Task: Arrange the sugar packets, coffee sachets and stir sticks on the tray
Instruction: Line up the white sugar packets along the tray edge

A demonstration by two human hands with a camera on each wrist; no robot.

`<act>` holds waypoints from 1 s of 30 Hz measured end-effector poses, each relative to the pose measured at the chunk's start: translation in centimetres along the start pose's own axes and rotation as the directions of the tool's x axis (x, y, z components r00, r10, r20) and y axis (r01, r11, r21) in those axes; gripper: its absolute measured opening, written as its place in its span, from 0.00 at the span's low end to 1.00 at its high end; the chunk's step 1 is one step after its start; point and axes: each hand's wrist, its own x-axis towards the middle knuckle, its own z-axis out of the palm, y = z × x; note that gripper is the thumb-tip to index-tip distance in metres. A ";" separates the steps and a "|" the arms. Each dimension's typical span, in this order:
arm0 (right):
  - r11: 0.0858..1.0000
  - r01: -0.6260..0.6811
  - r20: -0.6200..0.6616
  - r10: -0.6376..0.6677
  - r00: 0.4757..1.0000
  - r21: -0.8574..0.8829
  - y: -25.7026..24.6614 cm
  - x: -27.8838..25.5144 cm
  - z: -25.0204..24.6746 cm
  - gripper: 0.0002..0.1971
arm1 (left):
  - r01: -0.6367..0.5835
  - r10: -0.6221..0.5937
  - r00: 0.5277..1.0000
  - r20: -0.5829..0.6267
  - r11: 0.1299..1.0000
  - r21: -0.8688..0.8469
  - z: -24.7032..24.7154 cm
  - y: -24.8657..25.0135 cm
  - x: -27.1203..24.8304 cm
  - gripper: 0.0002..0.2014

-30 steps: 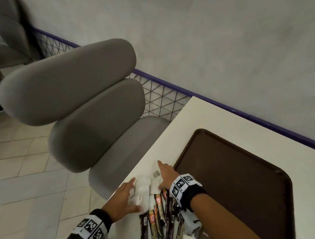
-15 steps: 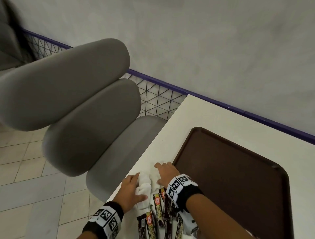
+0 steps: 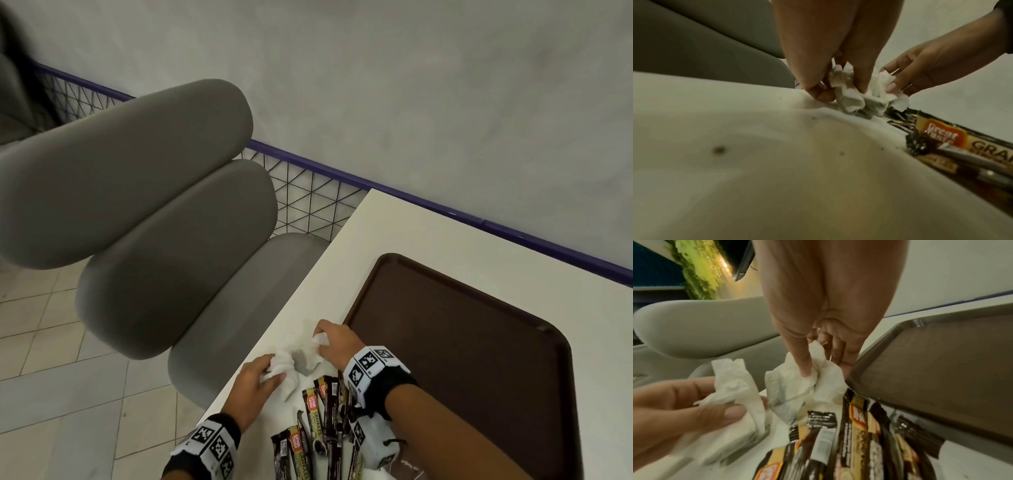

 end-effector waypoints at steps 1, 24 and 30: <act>0.999 -0.006 -0.013 0.007 1.000 0.037 0.2 -0.1 -0.2 0.11 | 0.019 -0.020 1.000 -0.014 0.999 -0.031 0.1 0.0 -0.1 0.03; 0.936 0.103 0.077 -0.136 0.988 0.337 -0.6 -1.8 -6.6 0.14 | 0.391 -0.228 0.912 0.340 0.729 -0.562 -0.4 7.3 4.7 0.18; 0.922 0.190 -0.044 -0.186 0.982 0.338 -0.6 -1.7 -6.4 0.14 | 0.416 -0.144 0.883 0.448 0.683 -0.600 -0.1 9.2 4.2 0.23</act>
